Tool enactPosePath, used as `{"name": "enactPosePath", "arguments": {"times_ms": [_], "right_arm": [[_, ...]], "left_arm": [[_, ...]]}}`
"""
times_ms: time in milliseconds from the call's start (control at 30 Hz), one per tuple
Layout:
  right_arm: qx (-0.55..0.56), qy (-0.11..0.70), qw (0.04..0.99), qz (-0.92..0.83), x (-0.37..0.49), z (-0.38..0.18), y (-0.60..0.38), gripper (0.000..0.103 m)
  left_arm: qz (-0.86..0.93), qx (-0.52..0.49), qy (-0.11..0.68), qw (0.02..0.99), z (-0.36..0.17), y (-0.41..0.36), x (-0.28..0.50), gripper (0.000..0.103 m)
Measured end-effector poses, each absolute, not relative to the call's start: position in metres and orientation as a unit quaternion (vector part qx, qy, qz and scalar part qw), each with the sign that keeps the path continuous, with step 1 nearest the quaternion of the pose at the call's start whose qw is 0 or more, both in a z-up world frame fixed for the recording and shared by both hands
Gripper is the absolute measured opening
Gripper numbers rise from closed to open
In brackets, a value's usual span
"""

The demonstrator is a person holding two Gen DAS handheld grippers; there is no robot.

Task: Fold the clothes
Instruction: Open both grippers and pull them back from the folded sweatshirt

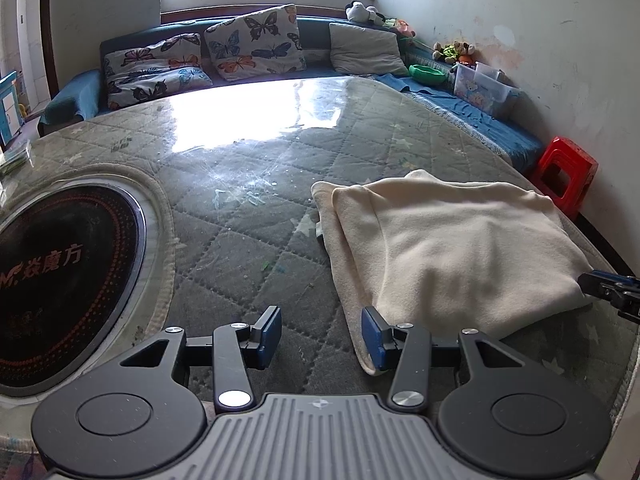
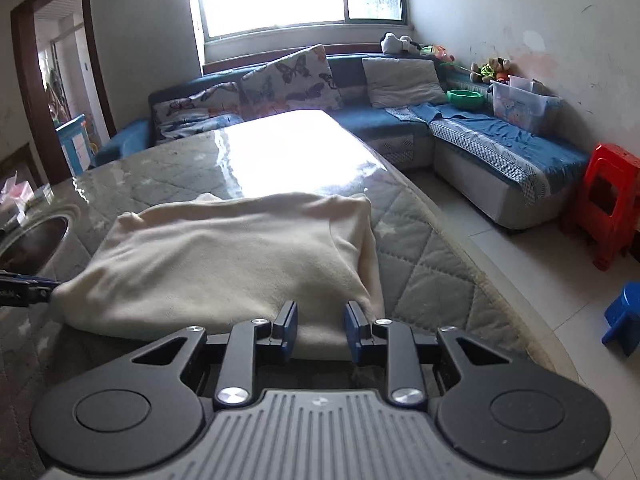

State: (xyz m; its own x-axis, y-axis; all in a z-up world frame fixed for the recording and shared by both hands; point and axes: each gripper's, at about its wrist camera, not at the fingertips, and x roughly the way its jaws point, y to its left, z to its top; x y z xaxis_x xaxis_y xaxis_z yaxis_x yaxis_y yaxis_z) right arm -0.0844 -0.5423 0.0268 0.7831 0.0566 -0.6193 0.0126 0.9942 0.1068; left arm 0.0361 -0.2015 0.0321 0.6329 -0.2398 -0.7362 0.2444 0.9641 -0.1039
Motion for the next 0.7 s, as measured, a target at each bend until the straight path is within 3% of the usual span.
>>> {"name": "enactPosePath", "arguments": {"times_ms": [300, 433, 500, 633, 700], "right_arm": [[0.056, 0.326, 0.943, 0.022, -0.091, 0.034, -0.527, 0.036], [0.054, 0.328, 0.943, 0.030, -0.094, 0.033, -0.517, 0.040], [0.055, 0.329, 0.942, 0.031, -0.097, 0.033, -0.514, 0.054], [0.055, 0.332, 0.941, 0.029, -0.102, 0.032, -0.509, 0.058], [0.053, 0.334, 0.941, 0.027, -0.104, 0.031, -0.506, 0.064]], "left_arm": [[-0.127, 0.010, 0.398, 0.909, 0.039, -0.202, 0.021, 0.058], [-0.125, 0.013, 0.395, 0.910, 0.040, -0.202, 0.013, 0.072], [-0.127, 0.013, 0.393, 0.910, 0.041, -0.202, 0.010, 0.073], [-0.135, 0.015, 0.389, 0.911, 0.041, -0.203, 0.001, 0.082], [-0.138, 0.019, 0.386, 0.912, 0.042, -0.205, -0.005, 0.086]]}}
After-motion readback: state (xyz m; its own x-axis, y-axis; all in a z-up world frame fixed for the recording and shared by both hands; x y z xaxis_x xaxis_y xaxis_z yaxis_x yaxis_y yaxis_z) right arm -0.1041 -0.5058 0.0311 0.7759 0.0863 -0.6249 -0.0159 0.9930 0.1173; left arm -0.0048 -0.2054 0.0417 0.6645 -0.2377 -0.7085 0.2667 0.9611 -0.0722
